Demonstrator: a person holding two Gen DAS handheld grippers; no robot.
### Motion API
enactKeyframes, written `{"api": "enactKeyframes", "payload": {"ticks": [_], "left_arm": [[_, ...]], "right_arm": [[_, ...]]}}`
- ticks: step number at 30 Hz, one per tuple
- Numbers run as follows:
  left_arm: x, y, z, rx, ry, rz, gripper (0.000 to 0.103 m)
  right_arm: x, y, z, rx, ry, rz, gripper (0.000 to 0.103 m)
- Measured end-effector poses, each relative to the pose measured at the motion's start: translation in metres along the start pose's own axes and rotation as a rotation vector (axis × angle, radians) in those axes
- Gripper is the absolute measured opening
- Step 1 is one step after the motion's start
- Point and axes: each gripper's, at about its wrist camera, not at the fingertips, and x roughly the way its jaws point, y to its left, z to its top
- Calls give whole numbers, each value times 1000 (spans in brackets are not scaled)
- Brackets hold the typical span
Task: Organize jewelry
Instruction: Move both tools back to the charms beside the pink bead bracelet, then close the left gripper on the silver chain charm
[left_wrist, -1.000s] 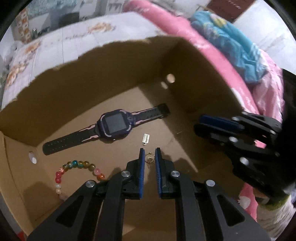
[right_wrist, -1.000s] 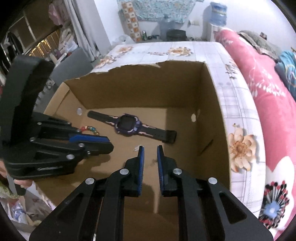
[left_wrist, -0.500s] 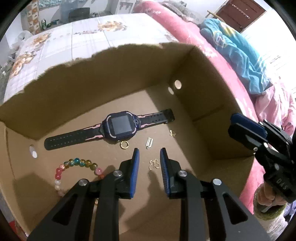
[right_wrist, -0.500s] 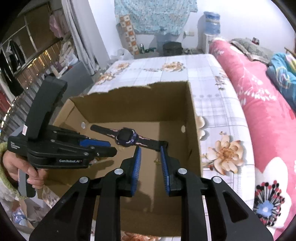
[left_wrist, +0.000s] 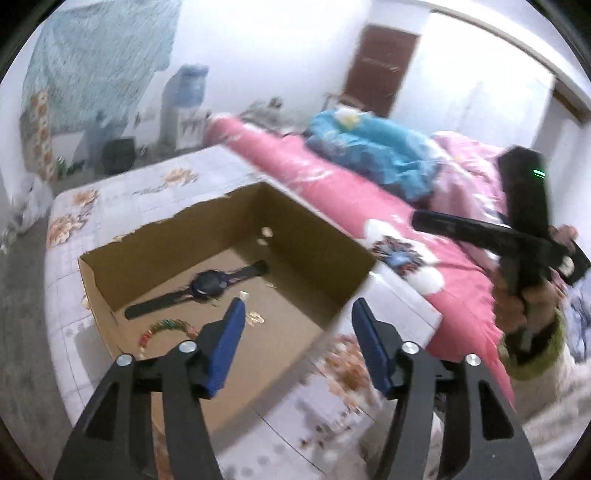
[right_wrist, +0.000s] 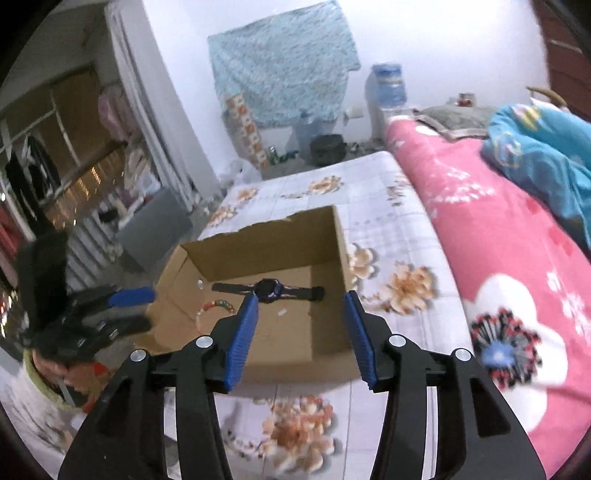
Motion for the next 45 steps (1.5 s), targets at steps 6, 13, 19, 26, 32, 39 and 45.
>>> {"api": "enactKeyframes", "payload": {"ticks": [6,13,19,26,32,39,45], "left_arm": [[5,-28,-62,26,-4,-6,73],[60,-30,-108,47,119,186,74],[83,-33,-112,84,101,225,62],[124,-47,-109,172,142,245,34],[148,-43,-106,188,201,255,19],[156,-47,-101,220,211,235,4],[145,-54,-99,221,195,210,3]], "right_arm": [[14,-17,-56,137,87,-25,65],[55,-26,-122,169,247,-194,73],[63,-35,-133,196,240,-183,73],[81,-25,-135,164,246,-89,59],[89,-25,-134,152,249,-42,59],[88,-31,-127,169,224,-15,54],[85,-33,-122,174,206,-5,53]]}}
